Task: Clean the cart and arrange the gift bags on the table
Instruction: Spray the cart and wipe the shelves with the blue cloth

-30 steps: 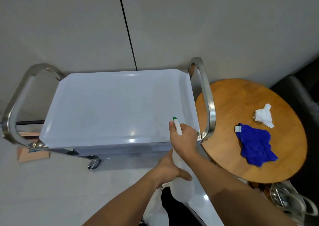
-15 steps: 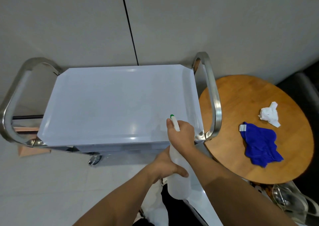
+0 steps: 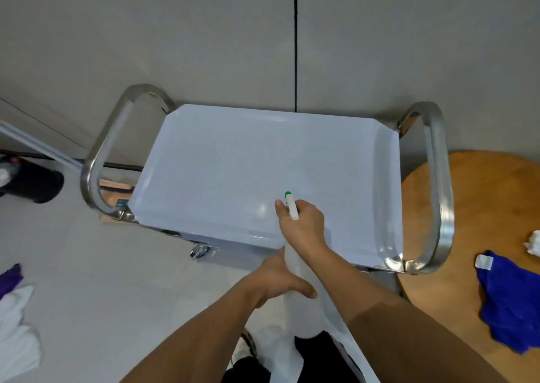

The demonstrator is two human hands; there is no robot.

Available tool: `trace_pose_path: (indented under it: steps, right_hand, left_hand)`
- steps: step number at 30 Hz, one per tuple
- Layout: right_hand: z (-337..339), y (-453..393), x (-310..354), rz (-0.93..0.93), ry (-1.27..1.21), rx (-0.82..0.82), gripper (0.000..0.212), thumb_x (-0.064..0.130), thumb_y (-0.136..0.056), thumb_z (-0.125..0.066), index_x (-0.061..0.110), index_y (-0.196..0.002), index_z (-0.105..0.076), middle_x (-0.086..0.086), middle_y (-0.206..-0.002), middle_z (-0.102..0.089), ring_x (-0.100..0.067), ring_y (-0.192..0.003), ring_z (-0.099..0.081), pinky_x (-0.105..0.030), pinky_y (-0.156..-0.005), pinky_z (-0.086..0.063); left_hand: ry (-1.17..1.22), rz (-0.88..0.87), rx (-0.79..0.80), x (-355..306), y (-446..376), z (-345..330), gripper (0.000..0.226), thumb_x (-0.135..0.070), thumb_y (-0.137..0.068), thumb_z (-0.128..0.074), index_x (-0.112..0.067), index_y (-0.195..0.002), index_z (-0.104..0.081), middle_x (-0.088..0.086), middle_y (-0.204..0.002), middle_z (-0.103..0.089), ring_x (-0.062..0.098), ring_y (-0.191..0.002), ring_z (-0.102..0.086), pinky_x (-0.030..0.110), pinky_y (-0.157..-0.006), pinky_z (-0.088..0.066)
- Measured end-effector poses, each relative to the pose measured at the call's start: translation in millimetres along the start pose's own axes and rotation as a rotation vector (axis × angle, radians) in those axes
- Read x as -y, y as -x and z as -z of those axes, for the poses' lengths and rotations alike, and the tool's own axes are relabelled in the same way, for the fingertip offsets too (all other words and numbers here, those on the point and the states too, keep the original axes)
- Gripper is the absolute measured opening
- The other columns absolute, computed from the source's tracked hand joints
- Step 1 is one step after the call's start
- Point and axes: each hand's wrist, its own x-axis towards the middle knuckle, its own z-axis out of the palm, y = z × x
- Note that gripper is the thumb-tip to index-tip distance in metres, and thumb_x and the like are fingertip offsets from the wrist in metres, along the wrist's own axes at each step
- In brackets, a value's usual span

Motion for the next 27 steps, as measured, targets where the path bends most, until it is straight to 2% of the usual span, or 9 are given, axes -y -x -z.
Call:
trace_pose_path:
  steps: [5, 8, 10, 14, 19, 24, 27]
  right_hand:
    - [-41.6, -3.7, 37.6, 0.062, 0.045, 0.036, 0.056, 0.049, -0.101, -0.050, 0.015, -0.057, -0.046, -0.003, -0.057, -0.053, -0.019, -0.055, -0.051, -0.033, -0.058, -0.041]
    - [-73.9, -0.9, 60.1, 0.058, 0.011, 0.021, 0.055, 0.053, -0.099, -0.053, 0.014, -0.060, -0.049, -0.002, -0.059, -0.054, -0.019, -0.058, -0.053, -0.035, -0.062, -0.044]
    - [-95.9, 0.8, 75.2, 0.062, -0.006, 0.025, 0.053, 0.053, -0.098, -0.055, 0.014, -0.063, -0.050, -0.001, -0.060, -0.054, -0.017, -0.059, -0.053, -0.035, -0.063, -0.045]
    - [-139.8, 5.9, 107.4, 0.115, 0.085, 0.007, 0.058, 0.051, -0.101, -0.049, 0.015, -0.057, -0.046, -0.004, -0.055, -0.051, -0.021, -0.055, -0.052, -0.041, -0.062, -0.047]
    - [-188.4, 9.4, 139.2, 0.083, 0.032, -0.030, 0.050, 0.046, -0.099, -0.056, 0.013, -0.064, -0.049, 0.001, -0.058, -0.049, -0.013, -0.055, -0.047, -0.028, -0.056, -0.036]
    - [-229.3, 11.3, 154.6, 0.092, 0.107, -0.018, 0.056, 0.045, -0.101, -0.054, 0.016, -0.055, -0.041, 0.001, -0.052, -0.045, -0.016, -0.052, -0.045, -0.032, -0.057, -0.036]
    - [-248.0, 17.3, 156.2, 0.070, 0.080, -0.039, 0.052, 0.046, -0.099, -0.057, 0.014, -0.060, -0.047, 0.001, -0.056, -0.048, -0.016, -0.055, -0.049, -0.032, -0.059, -0.039]
  left_hand:
    - [0.047, -0.038, -0.032, 10.8, 11.2, 50.8, 0.081, -0.011, -0.058, -0.093, -0.037, -0.125, -0.056, -0.009, -0.117, -0.070, 0.012, -0.112, -0.064, 0.037, -0.098, -0.055]
    - [0.068, -0.068, -0.030, 22.6, 18.2, 85.3, 0.077, -0.007, -0.060, -0.091, -0.038, -0.122, -0.057, -0.010, -0.116, -0.070, 0.010, -0.112, -0.064, 0.035, -0.099, -0.055]
    - [0.067, -0.089, -0.024, 32.4, 21.5, 110.8, 0.076, -0.010, -0.059, -0.092, -0.038, -0.120, -0.057, -0.010, -0.116, -0.070, 0.010, -0.112, -0.063, 0.036, -0.099, -0.054]
    - [0.075, -0.105, -0.018, 57.7, 28.1, 159.2, 0.085, -0.017, -0.056, -0.095, -0.037, -0.129, -0.055, -0.013, -0.119, -0.068, 0.008, -0.114, -0.061, 0.035, -0.101, -0.053]
    - [0.043, -0.132, 0.018, 83.2, 27.5, 217.7, 0.089, -0.029, -0.049, -0.097, -0.041, -0.127, -0.056, -0.016, -0.114, -0.071, 0.011, -0.113, -0.064, 0.038, -0.099, -0.054]
    - [0.065, -0.138, 0.013, 108.5, 36.6, 250.4, 0.089, -0.028, -0.052, -0.097, -0.038, -0.130, -0.055, -0.015, -0.116, -0.070, 0.008, -0.113, -0.062, 0.035, -0.099, -0.055]
    - [0.065, -0.145, 0.038, 123.4, 39.9, 264.6, 0.090, -0.023, -0.051, -0.097, -0.034, -0.131, -0.056, -0.014, -0.117, -0.070, 0.007, -0.113, -0.063, 0.035, -0.100, -0.054]
